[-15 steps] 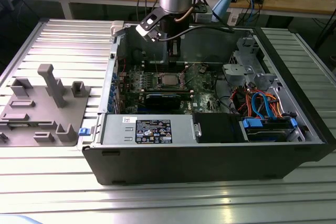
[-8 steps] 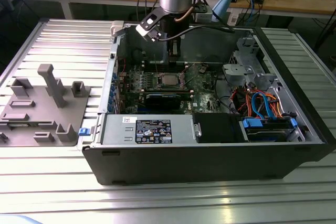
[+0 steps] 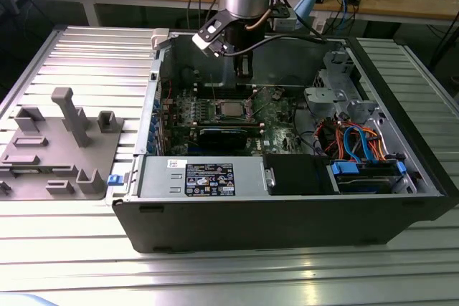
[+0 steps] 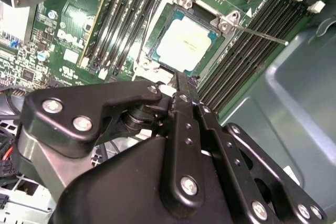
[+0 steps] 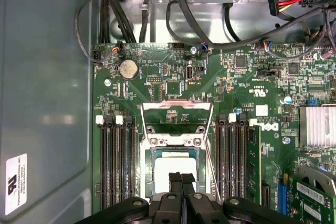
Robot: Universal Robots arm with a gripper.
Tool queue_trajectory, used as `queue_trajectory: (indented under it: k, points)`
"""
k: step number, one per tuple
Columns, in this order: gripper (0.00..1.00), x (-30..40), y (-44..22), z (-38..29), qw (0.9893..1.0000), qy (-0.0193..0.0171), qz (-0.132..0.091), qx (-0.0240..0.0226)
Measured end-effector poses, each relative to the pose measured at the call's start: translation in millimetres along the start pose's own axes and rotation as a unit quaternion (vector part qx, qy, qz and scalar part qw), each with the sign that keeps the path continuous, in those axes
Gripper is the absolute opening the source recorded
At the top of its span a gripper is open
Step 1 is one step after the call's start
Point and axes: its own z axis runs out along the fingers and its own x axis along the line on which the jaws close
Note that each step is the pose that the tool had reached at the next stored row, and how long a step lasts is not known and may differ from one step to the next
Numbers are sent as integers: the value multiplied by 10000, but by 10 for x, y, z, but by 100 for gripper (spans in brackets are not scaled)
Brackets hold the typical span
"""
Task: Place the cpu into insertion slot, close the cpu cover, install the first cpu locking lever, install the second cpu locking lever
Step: 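Close the cpu cover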
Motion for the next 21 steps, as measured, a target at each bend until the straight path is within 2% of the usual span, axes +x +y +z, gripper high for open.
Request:
queue_trajectory:
  k: [13, 17, 19, 21]
  points:
    - [11, 0, 3, -5, 10000, -1, 0, 1]
    - [11, 0, 4, -50, 10000, 0, 0, 0]
    - [11, 0, 7, -117, 10000, 0, 0, 0]
    - [11, 0, 9, -147, 10000, 0, 0, 0]
